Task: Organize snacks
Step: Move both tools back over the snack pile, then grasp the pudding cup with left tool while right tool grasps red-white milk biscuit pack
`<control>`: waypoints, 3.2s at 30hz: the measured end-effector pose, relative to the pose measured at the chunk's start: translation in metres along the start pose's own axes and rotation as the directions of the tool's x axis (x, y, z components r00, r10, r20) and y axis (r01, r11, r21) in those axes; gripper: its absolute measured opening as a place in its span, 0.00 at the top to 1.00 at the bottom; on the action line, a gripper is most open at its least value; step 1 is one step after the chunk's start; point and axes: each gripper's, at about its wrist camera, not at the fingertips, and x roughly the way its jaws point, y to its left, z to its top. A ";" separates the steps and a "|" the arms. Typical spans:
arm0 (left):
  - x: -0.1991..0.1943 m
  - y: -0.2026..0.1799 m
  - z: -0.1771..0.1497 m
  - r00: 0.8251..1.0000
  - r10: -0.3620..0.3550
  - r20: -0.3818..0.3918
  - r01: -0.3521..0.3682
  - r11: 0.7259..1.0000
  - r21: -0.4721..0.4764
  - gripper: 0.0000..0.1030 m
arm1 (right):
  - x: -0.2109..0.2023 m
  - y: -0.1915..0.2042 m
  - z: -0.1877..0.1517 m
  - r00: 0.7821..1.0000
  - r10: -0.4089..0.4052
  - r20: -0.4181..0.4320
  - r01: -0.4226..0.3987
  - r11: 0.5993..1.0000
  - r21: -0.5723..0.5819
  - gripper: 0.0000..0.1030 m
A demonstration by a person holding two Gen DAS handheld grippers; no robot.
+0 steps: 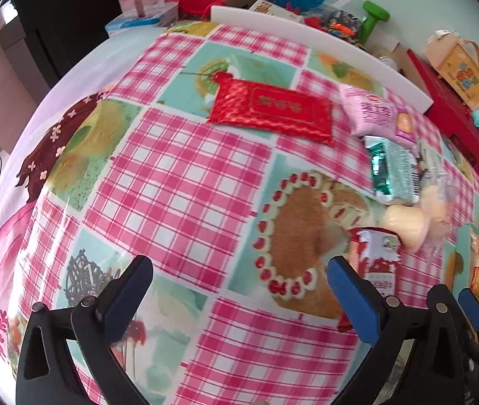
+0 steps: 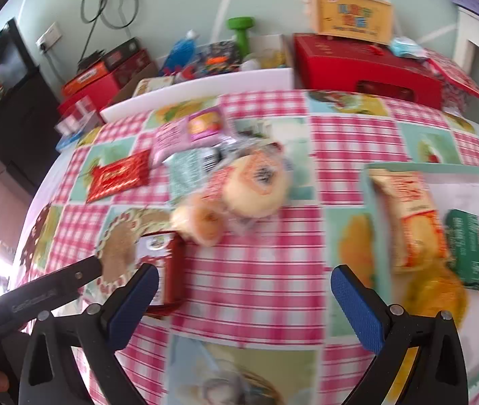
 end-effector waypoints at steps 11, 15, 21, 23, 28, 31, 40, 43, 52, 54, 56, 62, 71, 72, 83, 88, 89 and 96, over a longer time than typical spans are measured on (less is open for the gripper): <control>0.013 0.037 0.011 0.997 -0.070 -0.030 0.067 0.993 -0.093 0.00 | 0.033 0.042 -0.007 0.998 0.034 -0.043 -0.037 0.997 -0.063 0.00; 0.014 0.041 0.012 0.997 -0.070 -0.034 0.067 0.994 -0.091 0.00 | 0.046 0.053 -0.010 0.999 -0.002 -0.049 -0.004 0.994 -0.107 0.00; 0.019 0.037 0.010 0.996 -0.077 -0.040 0.074 0.995 -0.068 0.00 | 0.052 0.045 -0.009 0.997 -0.074 -0.025 0.071 0.992 -0.106 0.02; 0.020 0.027 0.008 0.996 -0.082 -0.041 0.079 0.995 -0.058 0.00 | 0.051 0.038 -0.007 0.997 -0.066 -0.028 0.063 0.994 -0.085 0.05; 0.022 0.011 0.006 0.993 -0.111 -0.044 0.109 0.993 -0.038 0.00 | 0.047 0.027 -0.005 0.997 -0.070 -0.026 0.069 0.995 -0.066 0.12; 0.023 0.000 0.006 0.991 -0.123 -0.046 0.122 0.992 -0.019 0.00 | 0.043 0.021 -0.003 0.997 -0.069 -0.023 0.068 0.997 -0.048 0.21; 0.027 -0.041 0.004 0.988 -0.146 -0.058 0.148 0.989 0.023 0.00 | 0.034 0.009 -0.006 0.997 -0.050 -0.063 0.048 0.998 -0.037 0.51; 0.026 -0.051 0.002 0.987 -0.151 -0.060 0.154 0.987 0.037 0.00 | 0.031 0.007 -0.010 0.996 -0.041 -0.083 0.038 0.999 -0.037 0.59; 0.024 -0.087 0.001 0.982 -0.182 -0.051 0.185 0.980 0.074 0.00 | 0.022 -0.028 -0.009 0.994 -0.074 -0.075 0.077 0.997 0.031 0.59; 0.022 -0.098 0.002 0.980 -0.194 -0.049 0.197 0.977 0.084 0.00 | 0.021 -0.035 -0.008 0.994 -0.085 -0.069 0.089 0.995 0.047 0.59; 0.022 -0.110 0.003 0.979 -0.202 -0.041 0.205 0.974 0.099 0.00 | 0.021 -0.039 -0.006 0.994 -0.090 -0.068 0.094 0.994 0.059 0.59; 0.016 -0.140 0.014 0.963 -0.268 -0.017 0.268 0.957 0.108 0.01 | 0.021 -0.045 -0.005 0.993 -0.090 -0.073 0.096 0.993 0.074 0.59; 0.036 -0.188 0.019 0.945 -0.326 -0.012 0.324 0.932 0.161 0.29 | 0.023 -0.047 -0.004 0.993 -0.085 -0.079 0.091 0.993 0.077 0.59; 0.041 -0.189 0.017 0.945 -0.327 -0.016 0.326 0.932 0.160 0.36 | 0.023 -0.047 -0.004 0.993 -0.086 -0.080 0.092 0.993 0.077 0.59; 0.055 -0.205 0.013 0.945 -0.324 0.036 0.313 0.933 0.180 0.62 | 0.025 -0.046 -0.004 0.992 -0.090 -0.089 0.097 0.993 0.067 0.59; 0.049 -0.190 0.017 0.940 -0.336 0.058 0.319 0.926 0.204 0.63 | 0.026 -0.046 -0.004 0.992 -0.092 -0.092 0.097 0.993 0.060 0.59; 0.044 -0.182 0.015 0.941 -0.334 0.060 0.316 0.926 0.205 0.63 | 0.026 -0.046 -0.004 0.991 -0.091 -0.093 0.097 0.994 0.059 0.59; 0.028 -0.160 0.000 0.948 -0.312 0.067 0.291 0.931 0.223 0.63 | 0.022 -0.045 -0.004 0.994 -0.039 -0.105 0.046 0.997 0.068 0.59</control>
